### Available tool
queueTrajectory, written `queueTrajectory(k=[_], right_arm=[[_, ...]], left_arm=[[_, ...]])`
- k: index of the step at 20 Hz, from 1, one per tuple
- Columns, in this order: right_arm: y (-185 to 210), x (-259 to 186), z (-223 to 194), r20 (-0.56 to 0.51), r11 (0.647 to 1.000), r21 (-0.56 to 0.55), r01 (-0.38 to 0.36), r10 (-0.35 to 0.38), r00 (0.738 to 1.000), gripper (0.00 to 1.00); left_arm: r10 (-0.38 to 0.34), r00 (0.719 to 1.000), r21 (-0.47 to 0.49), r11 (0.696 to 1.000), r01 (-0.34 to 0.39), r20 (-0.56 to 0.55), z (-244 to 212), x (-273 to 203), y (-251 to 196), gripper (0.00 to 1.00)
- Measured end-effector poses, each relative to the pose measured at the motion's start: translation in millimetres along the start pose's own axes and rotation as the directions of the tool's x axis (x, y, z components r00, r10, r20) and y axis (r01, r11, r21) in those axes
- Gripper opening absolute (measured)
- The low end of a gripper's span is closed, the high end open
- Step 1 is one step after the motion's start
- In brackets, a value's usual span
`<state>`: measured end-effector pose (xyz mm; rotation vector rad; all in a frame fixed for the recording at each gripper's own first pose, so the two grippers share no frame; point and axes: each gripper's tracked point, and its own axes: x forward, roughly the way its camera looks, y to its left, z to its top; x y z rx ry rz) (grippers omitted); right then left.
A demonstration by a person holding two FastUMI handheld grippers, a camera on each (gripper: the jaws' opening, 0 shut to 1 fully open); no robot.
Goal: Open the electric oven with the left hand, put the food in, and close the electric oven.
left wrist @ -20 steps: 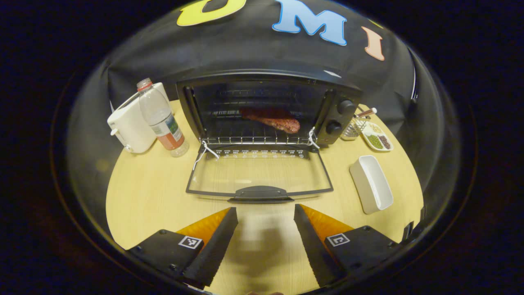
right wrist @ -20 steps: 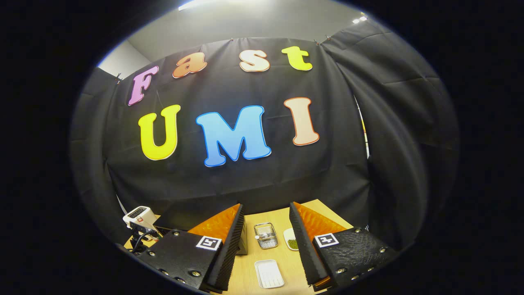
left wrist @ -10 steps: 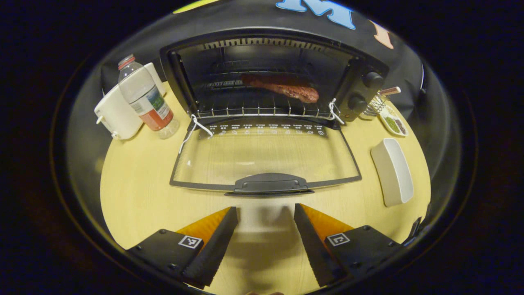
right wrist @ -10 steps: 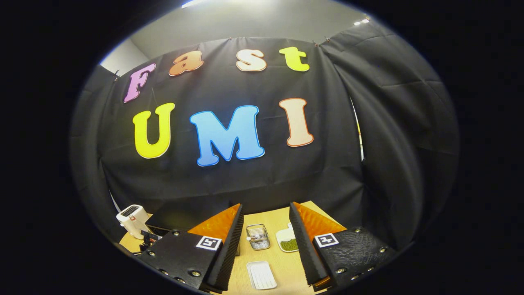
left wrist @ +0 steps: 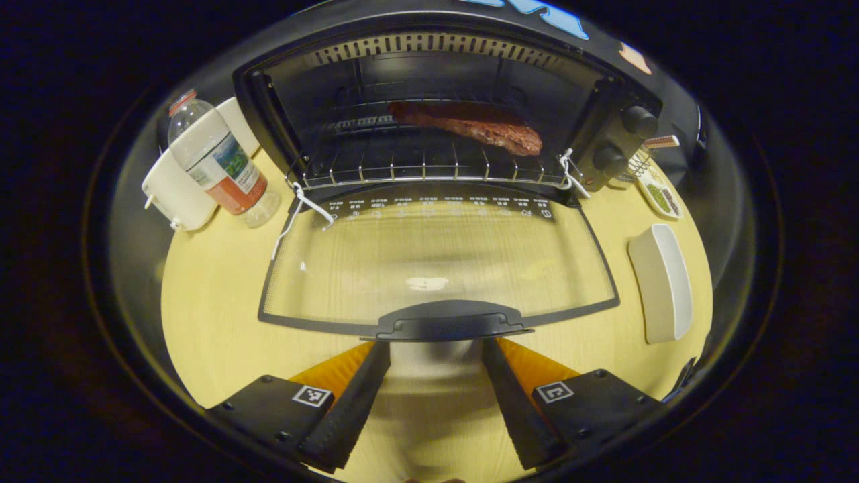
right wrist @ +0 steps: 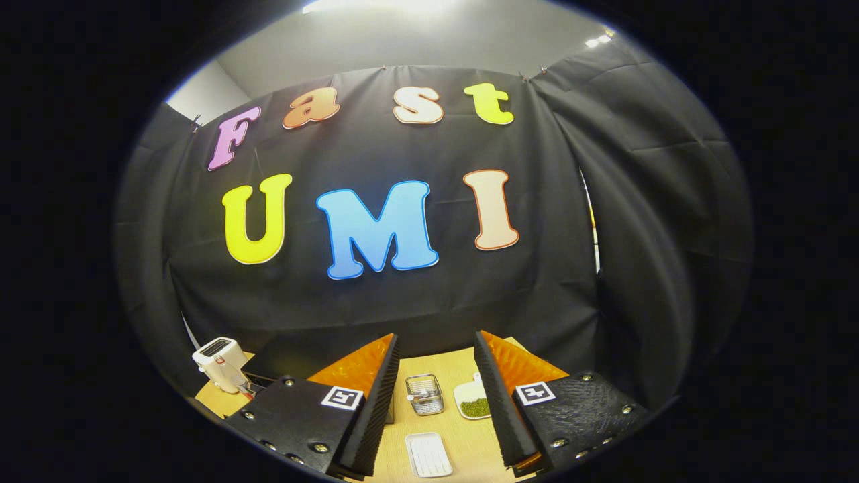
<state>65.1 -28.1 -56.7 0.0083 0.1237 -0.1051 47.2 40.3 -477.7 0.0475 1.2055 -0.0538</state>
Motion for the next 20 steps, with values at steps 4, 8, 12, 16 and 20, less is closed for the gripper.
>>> queueTrajectory(k=[4,8,12,16,20], right_arm=[[-1,-3,1,0.008,1.0,-0.006,0.007,-0.007,1.0,0.68],[1,-7,6,0.018,1.0,-0.014,0.005,-0.005,1.0,0.68],[5,-10,7,0.022,1.0,-0.019,-0.004,0.004,1.0,0.68],[13,-11,7,0.028,1.0,-0.015,-0.016,0.017,0.999,0.68],[18,-15,13,0.049,0.999,-0.04,-0.026,0.028,0.998,0.68]], left_arm=[[-0.002,1.0,0.003,1.0,0.002,0.003,0,-1,0,0.95],[-0.003,1.0,0.008,1.0,0.003,0.028,4,-12,0,0.95],[-0.029,0.998,0.006,1.0,0.029,0.063,10,-36,0,0.9],[-0.035,0.994,0.026,0.999,0.032,0.103,16,-51,-1,0.94],[-0.033,0.991,0.011,0.999,0.032,0.129,23,-65,-1,0.99]])
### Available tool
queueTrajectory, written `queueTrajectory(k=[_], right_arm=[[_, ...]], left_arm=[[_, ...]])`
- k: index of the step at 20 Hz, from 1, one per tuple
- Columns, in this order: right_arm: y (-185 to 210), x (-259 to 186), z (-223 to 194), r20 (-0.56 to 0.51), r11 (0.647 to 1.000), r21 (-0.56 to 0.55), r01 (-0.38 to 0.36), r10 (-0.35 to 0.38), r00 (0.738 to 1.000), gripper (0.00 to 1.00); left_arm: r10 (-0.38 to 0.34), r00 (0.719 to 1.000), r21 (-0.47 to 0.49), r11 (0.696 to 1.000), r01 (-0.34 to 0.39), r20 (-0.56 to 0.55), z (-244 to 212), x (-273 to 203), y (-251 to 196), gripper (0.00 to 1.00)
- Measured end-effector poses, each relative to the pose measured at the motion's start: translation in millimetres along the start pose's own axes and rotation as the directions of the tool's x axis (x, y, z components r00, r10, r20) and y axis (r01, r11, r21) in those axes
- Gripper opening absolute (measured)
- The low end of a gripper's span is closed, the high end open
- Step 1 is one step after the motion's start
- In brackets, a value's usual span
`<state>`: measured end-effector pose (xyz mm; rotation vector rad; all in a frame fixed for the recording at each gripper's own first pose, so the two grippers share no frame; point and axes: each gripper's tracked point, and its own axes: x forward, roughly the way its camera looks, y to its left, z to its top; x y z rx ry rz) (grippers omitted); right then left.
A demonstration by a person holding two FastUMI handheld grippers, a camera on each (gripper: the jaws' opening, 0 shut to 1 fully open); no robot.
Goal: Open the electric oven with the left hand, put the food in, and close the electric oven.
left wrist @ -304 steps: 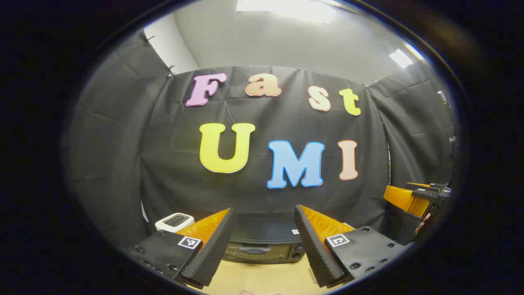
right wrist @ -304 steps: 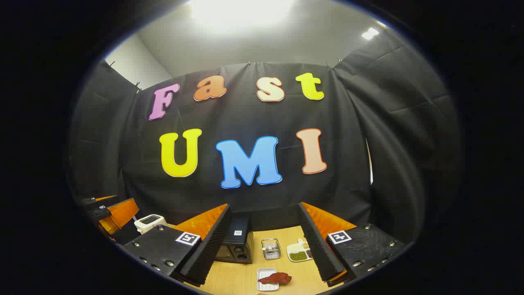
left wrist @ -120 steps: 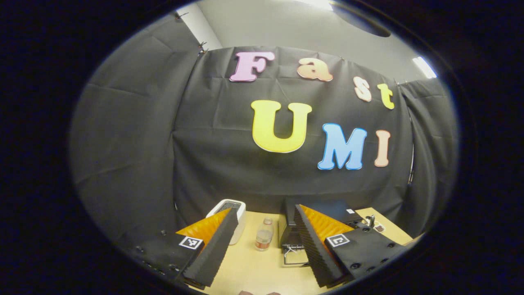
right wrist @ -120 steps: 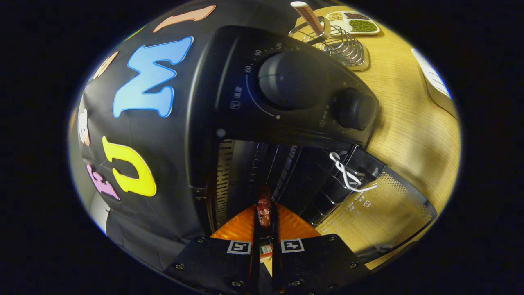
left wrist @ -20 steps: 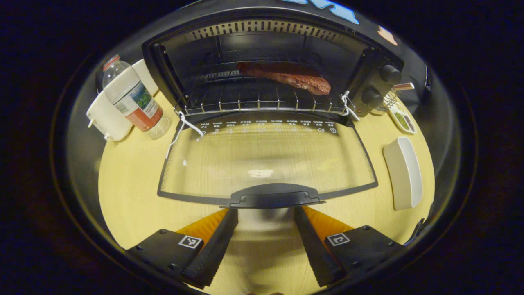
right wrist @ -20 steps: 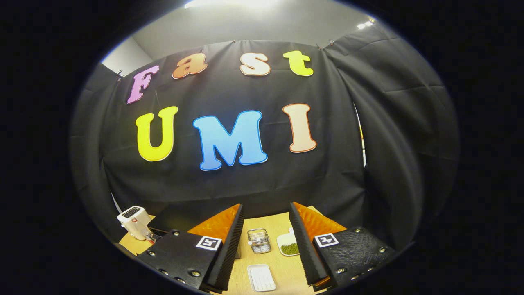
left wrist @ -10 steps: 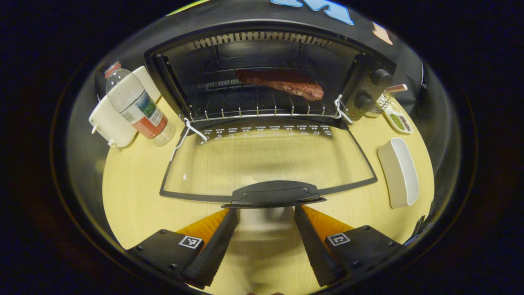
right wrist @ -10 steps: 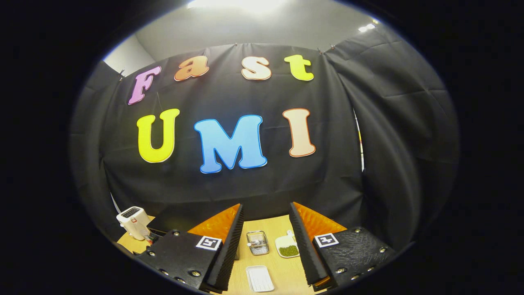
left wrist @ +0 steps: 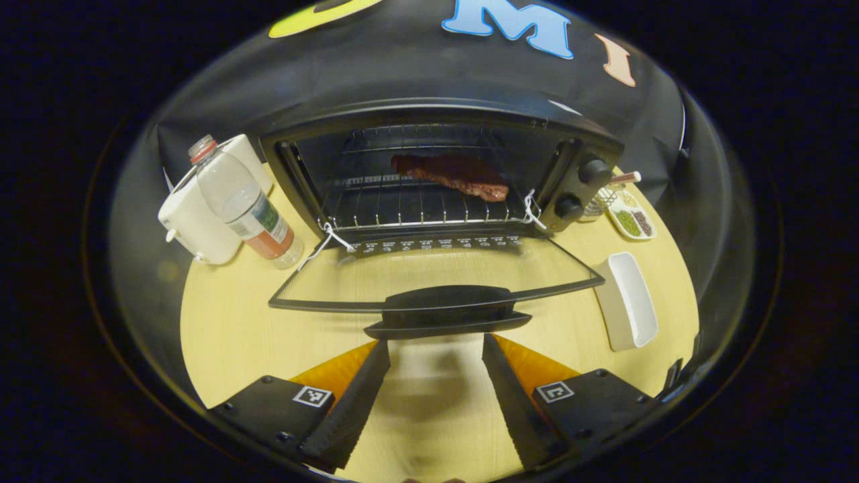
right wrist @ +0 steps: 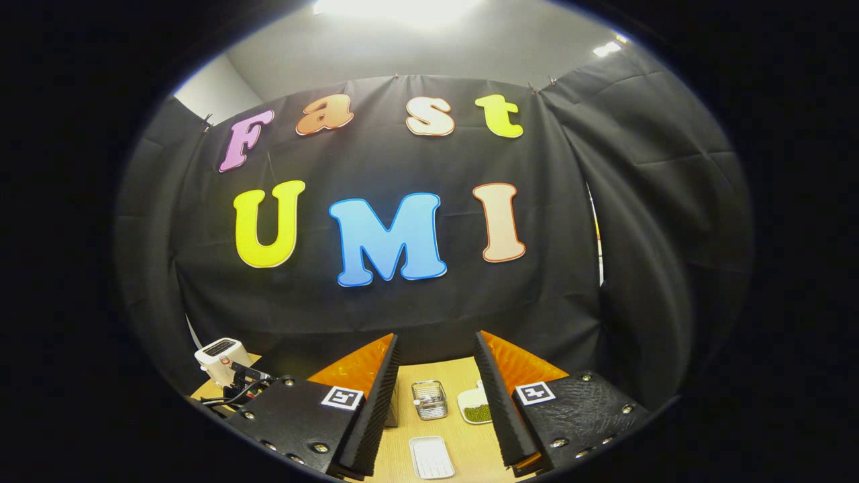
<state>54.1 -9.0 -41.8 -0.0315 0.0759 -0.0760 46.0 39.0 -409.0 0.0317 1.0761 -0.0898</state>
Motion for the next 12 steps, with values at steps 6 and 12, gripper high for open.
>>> queueTrajectory(k=[6,12], right_arm=[[-1,-3,-14,-0.027,1.0,-0.001,0.015,-0.015,1.0,0.68],[-4,-7,-17,-0.036,0.999,-0.007,0.034,-0.034,0.999,0.68]], left_arm=[[-0.005,1.0,0.0,1.0,0.005,0.021,10,-9,0,0.95],[-0.004,0.999,0.003,1.0,0.004,0.052,26,-21,0,0.99]])
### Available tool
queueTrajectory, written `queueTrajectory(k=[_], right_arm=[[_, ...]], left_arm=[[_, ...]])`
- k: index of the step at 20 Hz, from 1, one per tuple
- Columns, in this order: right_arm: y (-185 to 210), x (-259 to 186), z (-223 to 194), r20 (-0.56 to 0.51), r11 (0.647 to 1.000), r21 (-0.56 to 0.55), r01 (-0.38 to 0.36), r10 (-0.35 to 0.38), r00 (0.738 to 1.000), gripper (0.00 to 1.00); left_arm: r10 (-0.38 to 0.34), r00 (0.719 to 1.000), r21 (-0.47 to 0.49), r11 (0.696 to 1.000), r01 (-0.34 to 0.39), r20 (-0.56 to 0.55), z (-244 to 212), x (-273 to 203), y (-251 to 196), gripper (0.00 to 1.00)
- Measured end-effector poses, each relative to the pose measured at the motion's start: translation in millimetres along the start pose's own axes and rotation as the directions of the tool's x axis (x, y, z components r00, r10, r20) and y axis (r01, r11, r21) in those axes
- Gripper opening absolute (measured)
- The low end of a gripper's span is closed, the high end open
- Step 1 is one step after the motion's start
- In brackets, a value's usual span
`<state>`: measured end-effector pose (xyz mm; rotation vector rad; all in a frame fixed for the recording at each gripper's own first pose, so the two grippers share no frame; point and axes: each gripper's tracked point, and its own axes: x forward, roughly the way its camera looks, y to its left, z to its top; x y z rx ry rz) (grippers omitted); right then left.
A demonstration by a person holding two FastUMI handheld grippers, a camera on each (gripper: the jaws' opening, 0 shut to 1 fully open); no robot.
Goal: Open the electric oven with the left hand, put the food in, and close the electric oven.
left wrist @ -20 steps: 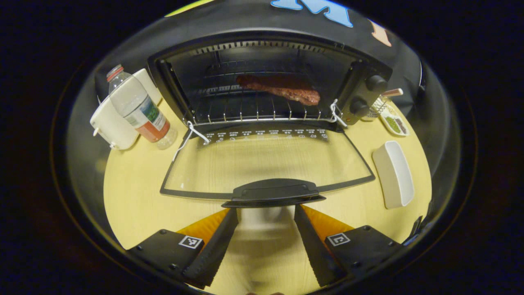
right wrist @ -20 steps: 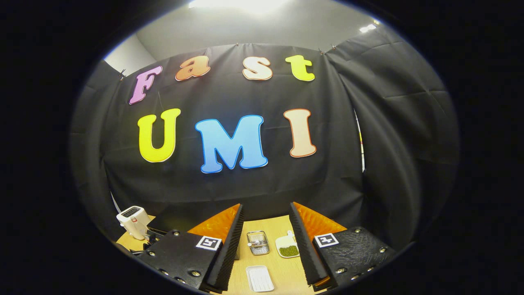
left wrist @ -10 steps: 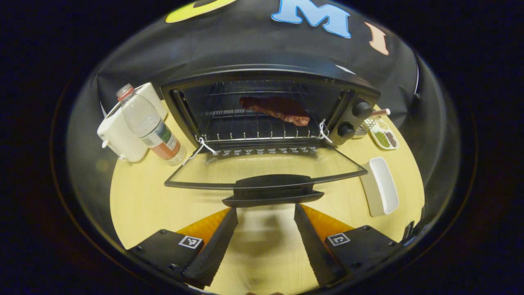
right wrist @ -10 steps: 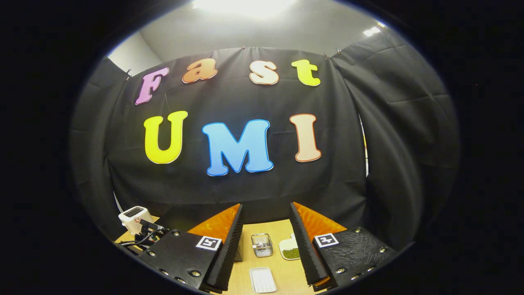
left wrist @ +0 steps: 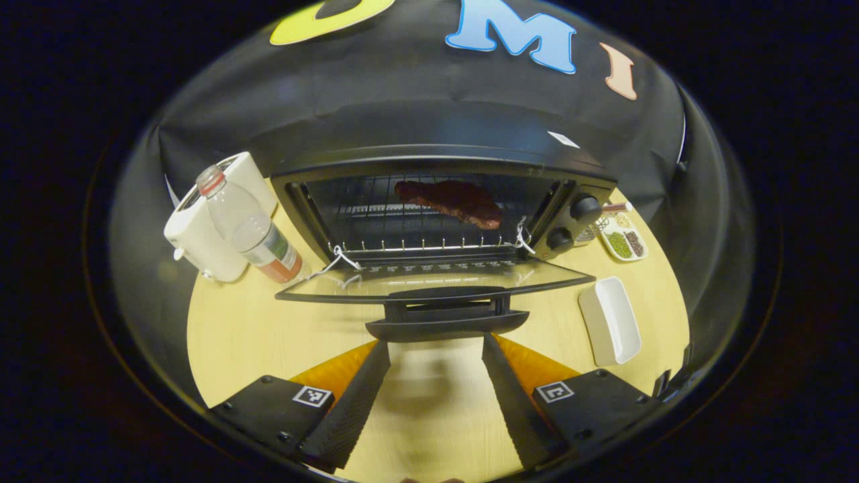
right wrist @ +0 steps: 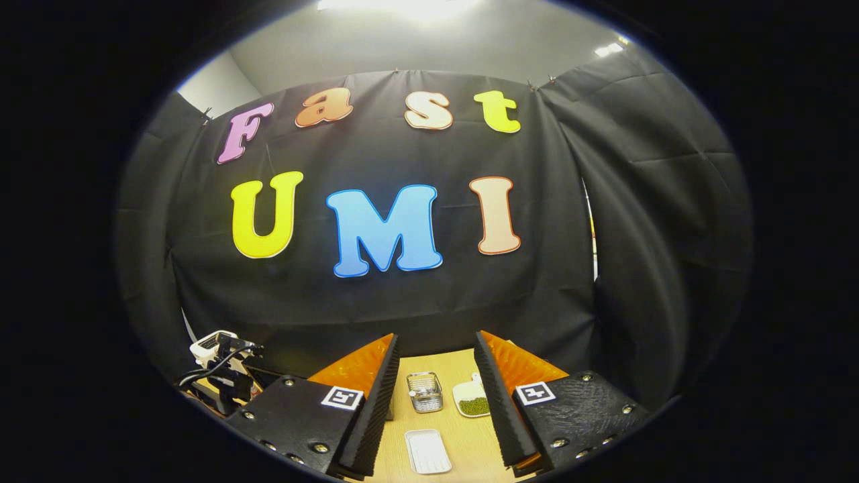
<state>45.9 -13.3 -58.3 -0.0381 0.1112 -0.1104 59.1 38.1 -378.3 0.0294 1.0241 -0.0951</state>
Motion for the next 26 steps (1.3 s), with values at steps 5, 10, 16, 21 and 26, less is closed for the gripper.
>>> queueTrajectory(k=[5,10,16,21,26], right_arm=[[3,-2,-3,-0.005,1.0,-0.004,-0.003,0.003,1.0,0.68],[5,-5,-1,-0.002,1.0,-0.016,-0.01,0.01,1.0,0.68],[-7,-7,-2,-0.004,1.0,-0.018,0.008,-0.008,1.0,0.68],[-1,-5,3,-0.005,1.0,-0.017,-0.005,0.005,1.0,0.68],[27,-8,23,0.013,0.997,-0.005,-0.081,0.081,0.997,0.78]], left_arm=[[0.007,0.999,0.008,1.0,-0.007,0.039,17,-6,1,0.95],[0.011,0.998,-0.005,1.0,-0.011,0.055,32,-1,6,0.95],[-0.003,0.992,-0.012,1.0,0.005,0.128,60,-12,-1,0.91],[-0.043,0.952,-0.01,0.999,0.049,0.303,95,-67,-18,0.91],[-0.032,0.789,-0.027,0.998,0.061,0.613,142,-187,-19,0.99]])
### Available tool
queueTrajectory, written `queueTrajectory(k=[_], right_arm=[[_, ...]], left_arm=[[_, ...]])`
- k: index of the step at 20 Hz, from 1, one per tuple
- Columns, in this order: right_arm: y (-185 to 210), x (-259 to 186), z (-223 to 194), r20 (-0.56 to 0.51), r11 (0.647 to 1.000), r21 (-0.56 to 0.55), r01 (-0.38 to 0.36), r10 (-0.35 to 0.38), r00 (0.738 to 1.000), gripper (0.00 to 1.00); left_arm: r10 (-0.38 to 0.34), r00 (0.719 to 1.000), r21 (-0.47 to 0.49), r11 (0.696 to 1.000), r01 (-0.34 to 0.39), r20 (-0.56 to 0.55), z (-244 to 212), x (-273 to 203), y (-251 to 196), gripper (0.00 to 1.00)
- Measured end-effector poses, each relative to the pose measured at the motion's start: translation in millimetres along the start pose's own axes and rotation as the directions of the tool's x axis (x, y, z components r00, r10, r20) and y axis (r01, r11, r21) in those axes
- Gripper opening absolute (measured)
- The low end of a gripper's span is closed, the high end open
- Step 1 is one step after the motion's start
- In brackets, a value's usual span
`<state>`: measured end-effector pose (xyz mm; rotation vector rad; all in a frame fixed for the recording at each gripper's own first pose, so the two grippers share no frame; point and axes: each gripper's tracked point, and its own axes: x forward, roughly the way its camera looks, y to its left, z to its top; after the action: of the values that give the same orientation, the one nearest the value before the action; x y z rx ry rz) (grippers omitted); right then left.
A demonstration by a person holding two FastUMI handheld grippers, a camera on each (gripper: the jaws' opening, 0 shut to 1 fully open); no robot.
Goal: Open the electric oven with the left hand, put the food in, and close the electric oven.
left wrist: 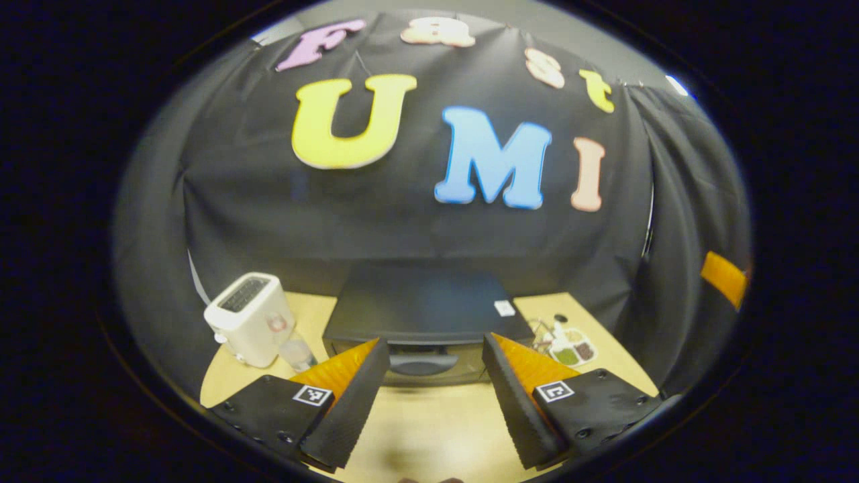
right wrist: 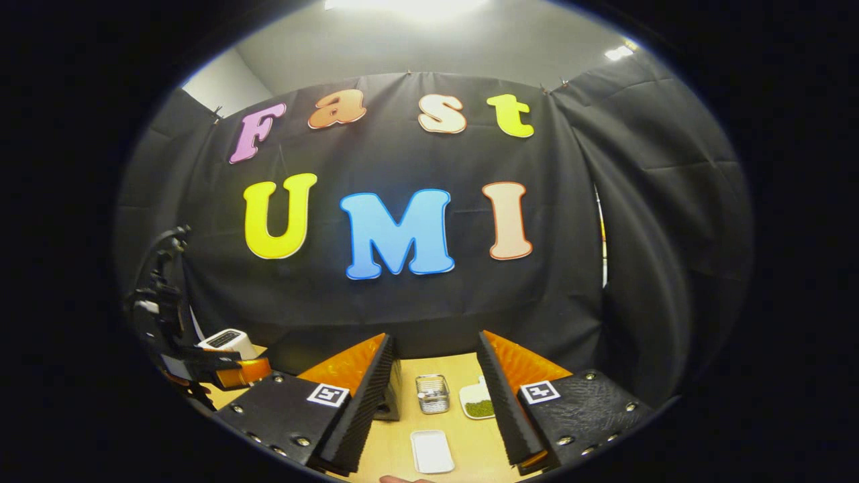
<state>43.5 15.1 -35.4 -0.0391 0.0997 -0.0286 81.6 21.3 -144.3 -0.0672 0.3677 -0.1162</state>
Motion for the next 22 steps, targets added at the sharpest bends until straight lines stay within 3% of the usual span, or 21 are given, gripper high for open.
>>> queueTrajectory(k=[2,4,9,16,18,21,22], right_arm=[[12,-3,16,0.034,1.0,0.011,-0.026,0.026,0.999,0.86],[24,-6,30,0.064,0.998,0.017,-0.053,0.052,0.997,0.81],[44,-9,43,0.089,0.995,0.024,-0.097,0.095,0.992,0.81],[45,-14,44,0.088,0.996,0.011,-0.093,0.091,0.992,0.81],[44,-15,45,0.087,0.996,0.01,-0.086,0.084,0.993,0.81],[42,-17,43,0.084,0.997,0.017,-0.07,0.069,0.994,0.81],[42,-18,42,0.08,0.998,0.02,-0.065,0.063,0.995,0.81]], left_arm=[[0.015,0.99,0.023,1.0,-0.019,0.139,39,-37,4,0.94],[0.038,0.972,0.061,0.997,-0.054,0.231,65,-65,6,0.97],[0.016,0.943,0.056,0.998,-0.037,0.331,102,-117,-13,0.99],[0.017,0.951,0.033,0.999,-0.028,0.309,95,-112,-8,0.99],[0.017,0.953,0.031,0.999,-0.027,0.304,94,-110,-4,0.94],[0.006,0.957,0.037,0.999,-0.018,0.288,89,-106,-5,0.99],[0.001,0.96,0.04,0.999,-0.013,0.282,87,-106,-6,0.9]])
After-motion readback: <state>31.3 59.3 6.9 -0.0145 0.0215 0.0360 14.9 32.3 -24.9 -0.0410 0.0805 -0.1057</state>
